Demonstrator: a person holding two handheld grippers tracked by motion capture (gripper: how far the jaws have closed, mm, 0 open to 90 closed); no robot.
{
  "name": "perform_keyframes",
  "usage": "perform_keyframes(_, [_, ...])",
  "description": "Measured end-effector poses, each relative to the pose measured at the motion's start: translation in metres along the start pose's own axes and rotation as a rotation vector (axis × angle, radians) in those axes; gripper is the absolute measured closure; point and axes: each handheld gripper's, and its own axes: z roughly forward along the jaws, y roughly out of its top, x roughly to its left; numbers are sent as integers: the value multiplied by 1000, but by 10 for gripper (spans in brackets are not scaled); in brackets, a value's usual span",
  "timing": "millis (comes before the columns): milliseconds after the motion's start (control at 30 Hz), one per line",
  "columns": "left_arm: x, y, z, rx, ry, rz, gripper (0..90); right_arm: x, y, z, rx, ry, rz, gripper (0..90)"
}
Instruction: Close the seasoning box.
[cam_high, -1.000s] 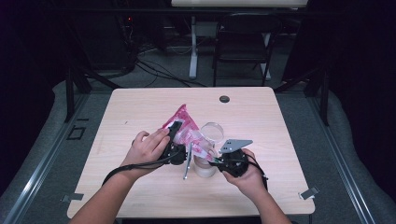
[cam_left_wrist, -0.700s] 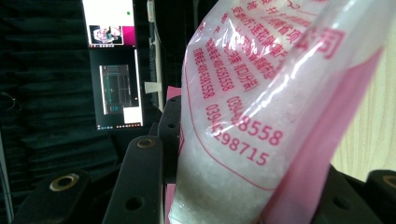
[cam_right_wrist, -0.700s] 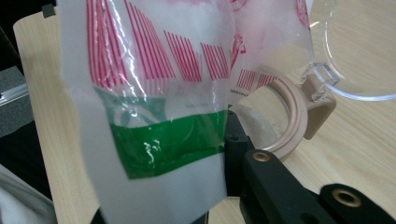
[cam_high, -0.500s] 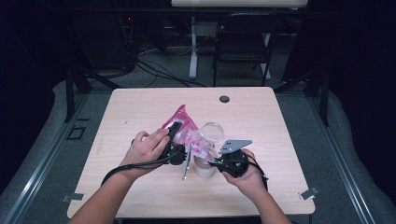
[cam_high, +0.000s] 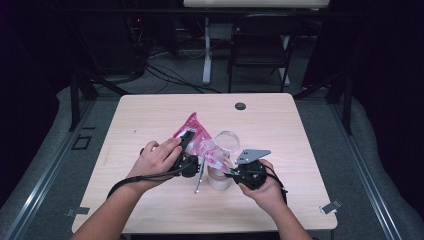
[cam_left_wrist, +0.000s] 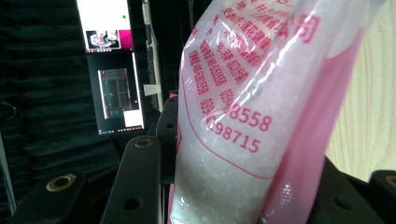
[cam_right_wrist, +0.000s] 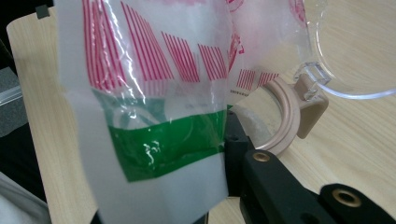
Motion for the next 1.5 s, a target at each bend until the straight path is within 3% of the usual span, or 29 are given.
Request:
perform_keyframes(167, [1,2,-1,6,3,-20,657,-1,0,0,-9,-4,7,900])
perform_keyframes(467, [3,6,-4,10,9,-11,674,-3,-1,-1,-18,-22,23,900])
perform_keyframes(533, [3,7,-4,-9,31,-13,678,-3,-1,-1,-18,-23,24,900])
perform_keyframes(867, [3,9,-5,2,9,-11,685,-3,-1,0,-18,-28,32,900])
perform_keyframes(1033, [2,10,-4,-11,26,-7,688,-3,-1,0,-16,-32,33,900])
perform_keyframes(1100, [2,11,-4,2,5,-3,689,-3,-1,0,-17,-31,33,900])
perform_keyframes(1400, [1,15,-4,-22,26,2,697,-3,-1,0,-20,-31,31,900])
perform_keyframes(1500, [0,16,-3,-20,15,-2,697,-4,-1,0,-17,-34,32,900])
